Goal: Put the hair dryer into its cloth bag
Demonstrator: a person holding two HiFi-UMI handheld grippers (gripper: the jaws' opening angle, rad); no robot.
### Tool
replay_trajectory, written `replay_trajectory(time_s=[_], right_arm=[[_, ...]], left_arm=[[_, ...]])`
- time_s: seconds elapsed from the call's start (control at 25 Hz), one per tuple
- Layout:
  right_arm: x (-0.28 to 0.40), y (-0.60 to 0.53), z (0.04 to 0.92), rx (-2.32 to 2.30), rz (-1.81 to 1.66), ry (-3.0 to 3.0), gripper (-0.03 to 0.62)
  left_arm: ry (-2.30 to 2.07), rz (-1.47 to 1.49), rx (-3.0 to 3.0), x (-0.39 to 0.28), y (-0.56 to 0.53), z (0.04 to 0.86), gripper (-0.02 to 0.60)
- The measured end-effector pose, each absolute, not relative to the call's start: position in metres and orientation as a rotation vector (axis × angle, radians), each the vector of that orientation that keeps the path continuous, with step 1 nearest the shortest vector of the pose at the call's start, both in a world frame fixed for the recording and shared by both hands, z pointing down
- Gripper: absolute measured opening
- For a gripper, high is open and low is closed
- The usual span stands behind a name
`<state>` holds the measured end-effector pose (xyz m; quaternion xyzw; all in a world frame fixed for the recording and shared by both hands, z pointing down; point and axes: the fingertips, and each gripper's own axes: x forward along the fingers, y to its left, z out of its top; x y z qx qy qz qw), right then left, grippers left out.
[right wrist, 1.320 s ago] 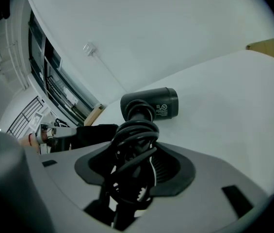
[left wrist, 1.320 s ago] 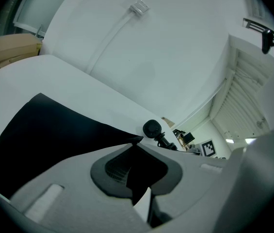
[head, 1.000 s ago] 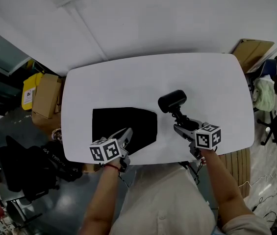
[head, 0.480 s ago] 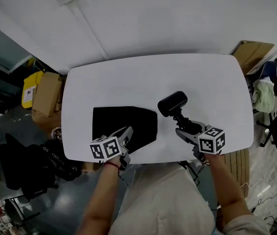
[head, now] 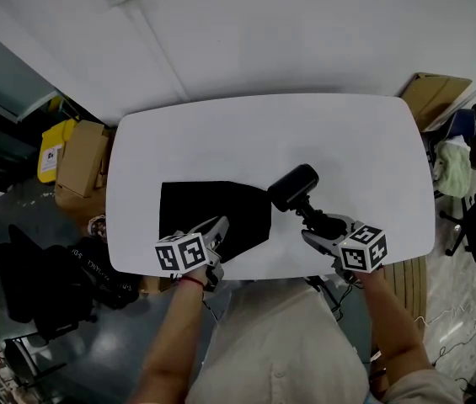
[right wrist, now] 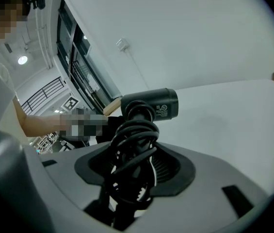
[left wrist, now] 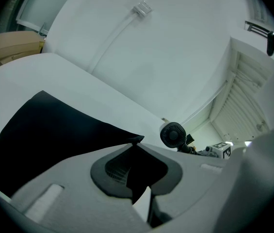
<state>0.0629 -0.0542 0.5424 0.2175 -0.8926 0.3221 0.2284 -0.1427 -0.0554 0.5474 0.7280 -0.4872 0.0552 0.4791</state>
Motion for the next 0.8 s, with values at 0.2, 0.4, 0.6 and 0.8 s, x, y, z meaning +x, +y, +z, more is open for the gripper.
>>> replay_trajectory(time_s=[0.2, 0.4, 0.6, 0.8], right_arm=[[0.054, -0.040, 0.550, 0.558, 0.844, -2.437, 0.232], [0.043, -0.025, 0.557, 0.499, 0.806, -2.418, 0.232], [0.035, -0.015, 0.564, 0.433, 0.753, -2.390, 0.232], [0.028, -0.005, 0.575, 0.364, 0.695, -2.347, 0.232]], left_arm=[[-1.189, 0.133, 1.778, -0.140, -0.055, 0.547, 0.031], [-1.187, 0.132, 1.785, -0.137, -0.055, 0.544, 0.031], [-1.178, 0.120, 1.790, -0.133, -0.055, 0.542, 0.031], [-1.175, 0.119, 1.788, -0.131, -0.053, 0.543, 0.031]])
